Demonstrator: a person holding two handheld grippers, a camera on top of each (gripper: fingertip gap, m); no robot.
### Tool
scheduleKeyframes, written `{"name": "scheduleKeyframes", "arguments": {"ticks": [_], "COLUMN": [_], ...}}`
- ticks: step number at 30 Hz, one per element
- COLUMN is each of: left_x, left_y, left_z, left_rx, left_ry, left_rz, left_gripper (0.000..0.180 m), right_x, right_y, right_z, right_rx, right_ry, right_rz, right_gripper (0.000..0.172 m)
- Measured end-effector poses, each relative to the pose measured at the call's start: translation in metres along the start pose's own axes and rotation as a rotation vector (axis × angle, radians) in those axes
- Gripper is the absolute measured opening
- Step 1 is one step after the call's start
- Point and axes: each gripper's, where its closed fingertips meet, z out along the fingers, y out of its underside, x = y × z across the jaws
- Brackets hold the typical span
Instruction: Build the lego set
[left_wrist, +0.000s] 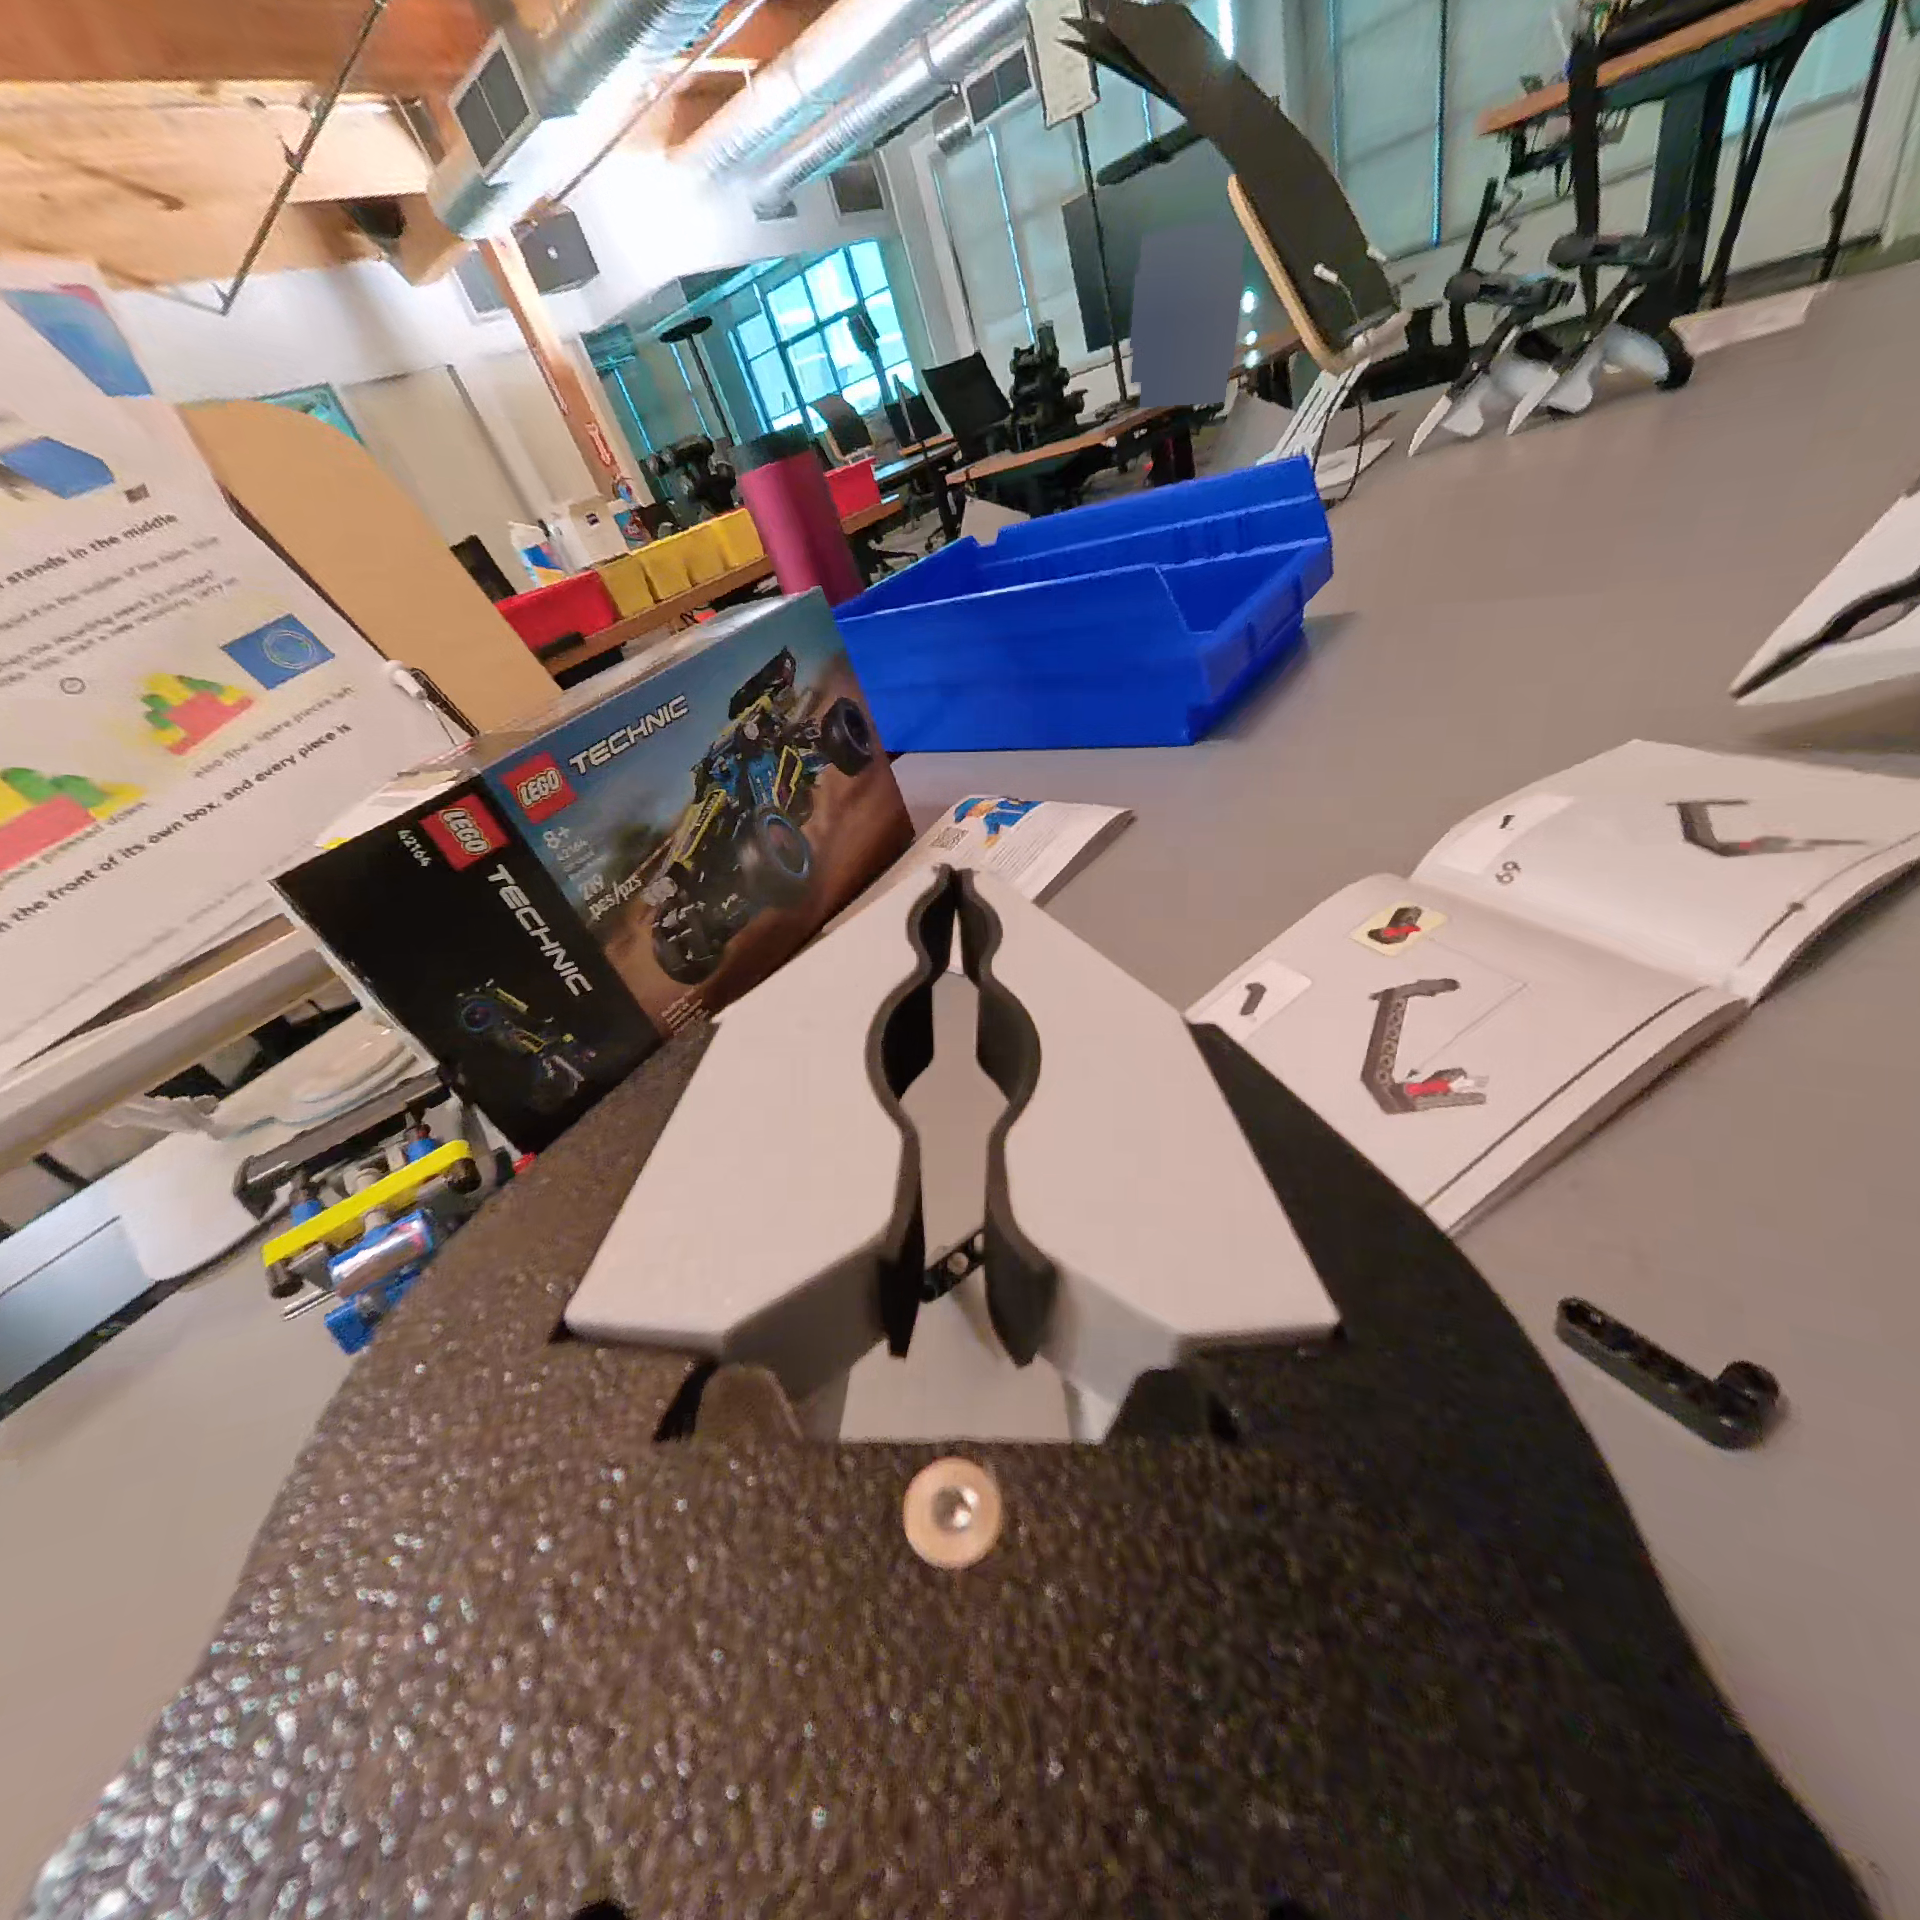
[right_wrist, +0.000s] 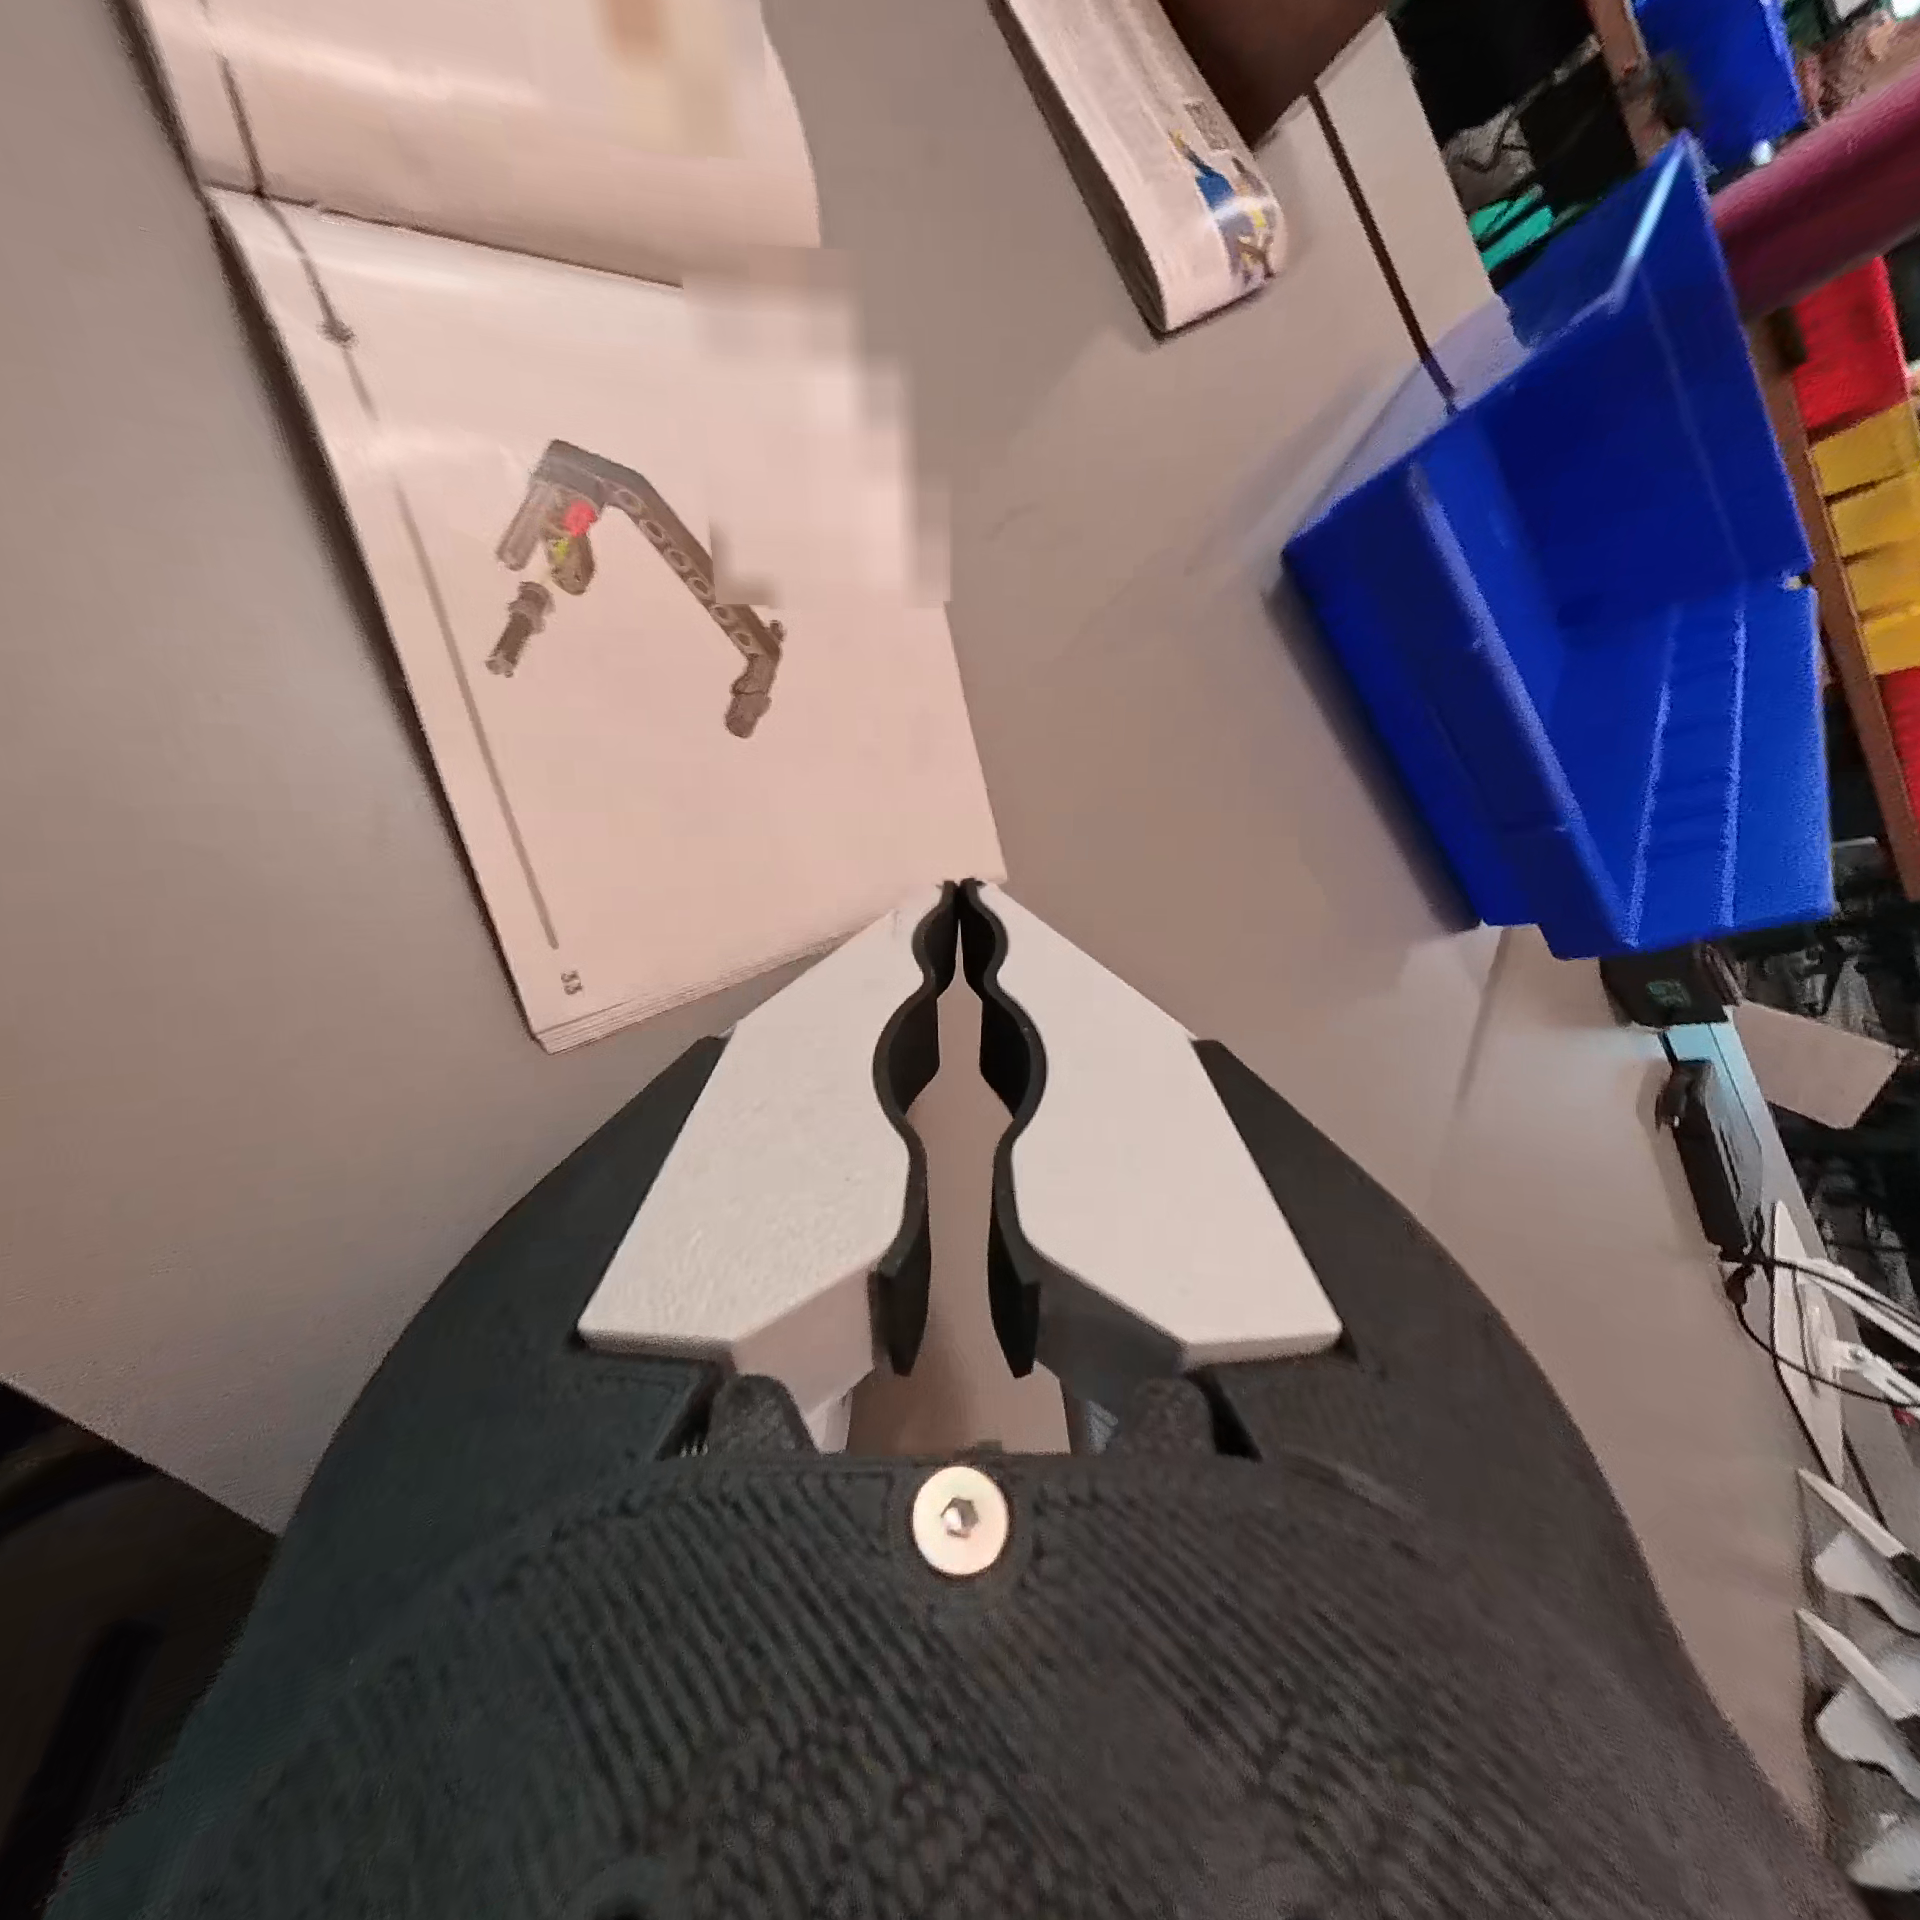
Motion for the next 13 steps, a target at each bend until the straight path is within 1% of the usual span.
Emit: {"name": "scheduleKeyframes", "arguments": {"ticks": [1, 4, 8, 13], "left_x": [0.003, 0.012, 0.020, 0.043], "left_y": [0.000, 0.003, 0.009, 0.013], "left_z": [0.000, 0.001, 0.004, 0.004], "left_rx": [-0.003, -0.021, -0.063, -0.083], "left_ry": [0.003, 0.027, 0.047, 0.174], "left_rz": [0.024, 0.083, 0.135, 0.150], "left_gripper": [0.000, 0.000, 0.000, 0.000], "right_x": [-0.002, -0.013, -0.023, -0.030], "right_y": [0.000, -0.002, -0.007, -0.003], "right_z": [0.001, 0.002, 0.002, 0.001], "right_rx": [-0.006, 0.002, 0.003, -0.030], "right_ry": [-0.005, -0.050, -0.069, -0.088], "right_rz": [-0.018, -0.060, -0.099, -0.154], "right_gripper": [0.000, 0.000, 0.000, 0.000]}}
